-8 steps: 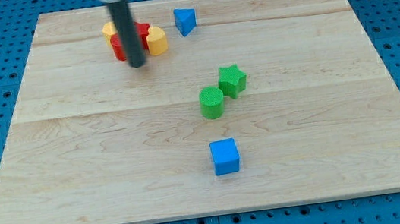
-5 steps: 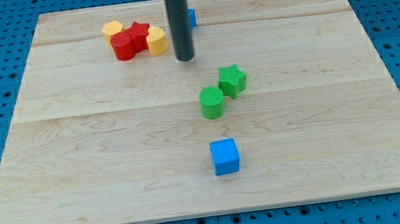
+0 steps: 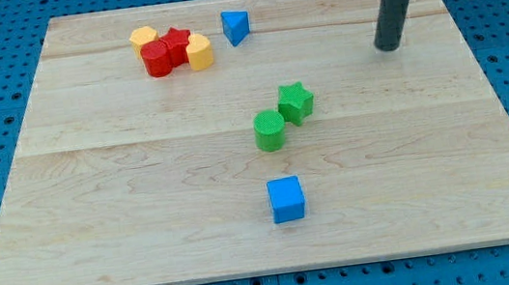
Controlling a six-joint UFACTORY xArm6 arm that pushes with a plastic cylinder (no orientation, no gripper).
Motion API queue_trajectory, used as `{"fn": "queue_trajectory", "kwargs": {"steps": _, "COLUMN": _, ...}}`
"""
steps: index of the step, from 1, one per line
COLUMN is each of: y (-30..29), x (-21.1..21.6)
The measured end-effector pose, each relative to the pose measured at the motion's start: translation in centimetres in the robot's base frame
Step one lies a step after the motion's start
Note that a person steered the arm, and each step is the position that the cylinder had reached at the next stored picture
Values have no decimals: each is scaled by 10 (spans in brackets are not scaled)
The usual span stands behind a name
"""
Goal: Push the blue triangle slightly down
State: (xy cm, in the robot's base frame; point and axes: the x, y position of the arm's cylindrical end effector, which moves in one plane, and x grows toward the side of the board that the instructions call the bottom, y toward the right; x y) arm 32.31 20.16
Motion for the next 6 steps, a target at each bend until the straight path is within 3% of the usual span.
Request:
{"fn": "queue_trajectory", "kwargs": {"steps": 1, "y": 40, "x": -31}}
{"fn": "queue_trajectory", "kwargs": {"steps": 2, "y": -11, "x": -98}}
{"fn": "queue_trajectory", "kwargs": {"steps": 4, "y": -204, "x": -105}}
{"fn": "queue_trajectory", "kwargs": {"steps": 5, "y": -236, "x": -105}}
{"fn": "queue_trajectory", "kwargs": {"steps": 6, "y": -212, "x": -82}}
